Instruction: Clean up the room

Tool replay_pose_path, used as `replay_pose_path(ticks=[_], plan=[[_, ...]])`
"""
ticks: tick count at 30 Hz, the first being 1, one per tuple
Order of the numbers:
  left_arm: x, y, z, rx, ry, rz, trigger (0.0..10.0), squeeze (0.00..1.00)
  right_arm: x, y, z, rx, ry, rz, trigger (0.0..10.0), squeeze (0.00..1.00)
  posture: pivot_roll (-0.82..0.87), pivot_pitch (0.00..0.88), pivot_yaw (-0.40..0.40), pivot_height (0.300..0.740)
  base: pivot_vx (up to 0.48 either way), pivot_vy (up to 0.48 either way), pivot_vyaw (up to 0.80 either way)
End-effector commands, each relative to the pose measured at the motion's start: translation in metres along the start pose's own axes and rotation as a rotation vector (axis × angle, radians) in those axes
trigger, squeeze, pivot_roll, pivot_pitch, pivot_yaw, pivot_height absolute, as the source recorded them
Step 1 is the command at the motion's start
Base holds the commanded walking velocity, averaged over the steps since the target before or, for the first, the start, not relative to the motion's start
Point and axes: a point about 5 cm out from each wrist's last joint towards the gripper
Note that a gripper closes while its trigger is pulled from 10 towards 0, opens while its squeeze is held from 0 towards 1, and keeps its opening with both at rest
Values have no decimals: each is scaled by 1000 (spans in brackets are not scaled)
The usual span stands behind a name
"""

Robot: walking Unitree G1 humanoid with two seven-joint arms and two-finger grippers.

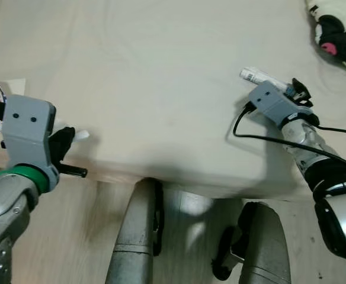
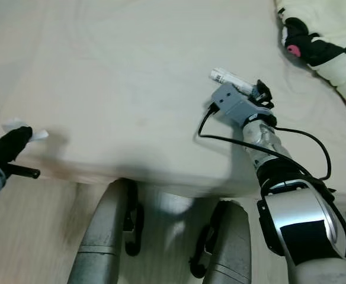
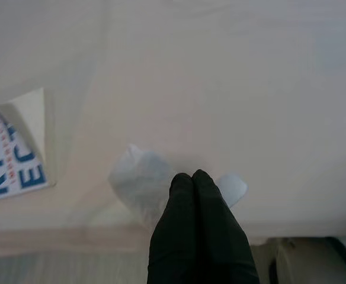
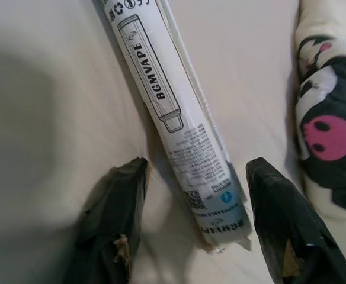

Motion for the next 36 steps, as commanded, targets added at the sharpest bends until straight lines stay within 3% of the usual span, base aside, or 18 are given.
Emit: replay_pose_path(ticks=[1,2,3,11,12,18,20,21,24,26,28,29,31,33,34,35,36], plan=[[-2,-3,-5,12,-20,12,10000,0,-21,-16,-9,70,-89,8,4431,0,576,493,201,595,0,0,0],[-2,-3,-5,12,-20,12,10000,0,-21,-16,-9,70,-89,8,4431,0,576,493,201,595,0,0,0],[-2,-3,-6,12,-21,15,10000,0,-23,-16,-9,67,-104,27,0,0,576,493,201,595,0,0,0],[-3,-2,-5,10,-27,12,10000,0,-26,-18,-10,96,-130,102,0,0,563,492,199,595,0,0,0],[-3,0,-3,2,-30,4,10000,0,-26,-18,-10,115,-140,187,0,0,542,491,192,595,0,0,0],[-4,2,-2,-5,-35,-2,10000,0,-27,-16,-10,121,-152,283,0,0,533,490,189,595,0,0,0],[-8,12,4,-18,-18,-34,10000,0,-21,-10,-7,100,-117,476,0,0,442,453,142,595,0,0,0],[-8,12,4,-18,-18,-34,10000,0,-21,-10,-7,100,-117,476,0,0,442,453,142,595,0,0,0],[-5,30,15,-63,57,-46,10000,0,-11,-7,-6,93,-9,693,0,0,358,409,98,595,0,0,0],[-2,41,21,-101,110,-37,10000,0,-6,-10,-10,100,68,787,0,0,292,374,70,595,0,0,0],[-1,46,22,-118,128,-28,10000,0,-5,-12,-11,101,96,818,0,0,292,374,70,595,0,0,0],[-1,53,25,-151,149,-14,10000,0,-1,-16,-16,115,154,845,10000,0,244,345,49,595,0,0,0],[-1,53,25,-151,149,-14,10000,0,-1,-16,-16,115,154,845,10000,0,244,345,49,595,0,0,0],[-6,70,32,-241,179,-9,10000,0,9,-28,-38,106,260,941,10000,0,140,260,18,595,0,0,0],[-6,70,32,-241,179,-9,10000,0,9,-28,-38,106,260,941,10000,0,140,260,18,595,0,0,0],[-9,79,36,-284,193,0,10000,0,18,-35,-55,115,305,960,10000,0,112,228,16,595,0,0,0],[-9,79,36,-284,193,0,10000,0,18,-35,-55,115,305,960,10000,0,112,228,16,595,0,0,0]])
Point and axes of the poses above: a point about 5 cm out from each wrist's last joint towards the gripper, its own z axis pointing out of the wrist towards the gripper, its own x axis along the axis of the wrist's last joint, y = z × x, and after that the axes turned 2 degrees about -z, right-handed
